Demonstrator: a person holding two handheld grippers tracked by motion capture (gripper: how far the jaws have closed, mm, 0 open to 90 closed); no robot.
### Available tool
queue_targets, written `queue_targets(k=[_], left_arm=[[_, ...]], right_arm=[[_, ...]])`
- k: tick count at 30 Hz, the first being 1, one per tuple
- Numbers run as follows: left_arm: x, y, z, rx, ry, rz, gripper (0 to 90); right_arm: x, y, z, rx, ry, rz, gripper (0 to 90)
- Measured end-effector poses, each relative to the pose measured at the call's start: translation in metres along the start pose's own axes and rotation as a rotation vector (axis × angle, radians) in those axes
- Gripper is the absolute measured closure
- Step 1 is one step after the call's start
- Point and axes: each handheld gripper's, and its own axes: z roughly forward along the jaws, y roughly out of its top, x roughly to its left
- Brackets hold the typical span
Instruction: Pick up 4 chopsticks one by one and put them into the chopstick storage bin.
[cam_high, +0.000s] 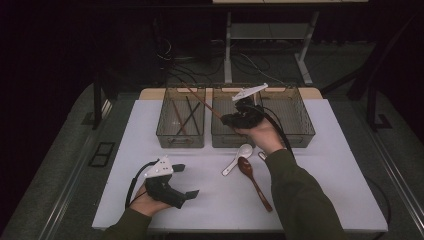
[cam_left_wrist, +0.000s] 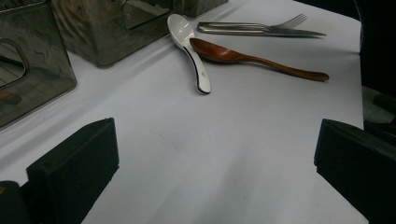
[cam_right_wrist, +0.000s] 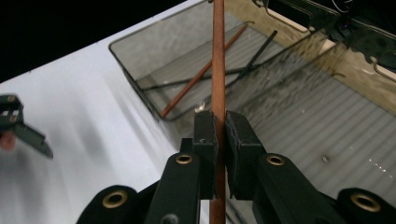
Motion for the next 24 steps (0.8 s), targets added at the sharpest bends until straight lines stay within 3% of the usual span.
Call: queue_targets(k=[12,24], left_arm=[[0.000,0.000,0.001,0.004,-0.006,0.018,0.0],[0.000,0.001,0.000,0.005,-0.009,0.020,0.0]], right_arm=[[0.010,0.033,0.045,-0.016,-0.005,0.035,83.3],[0.028,0.056,0.099,0.015,-0.014,0.038,83.3]])
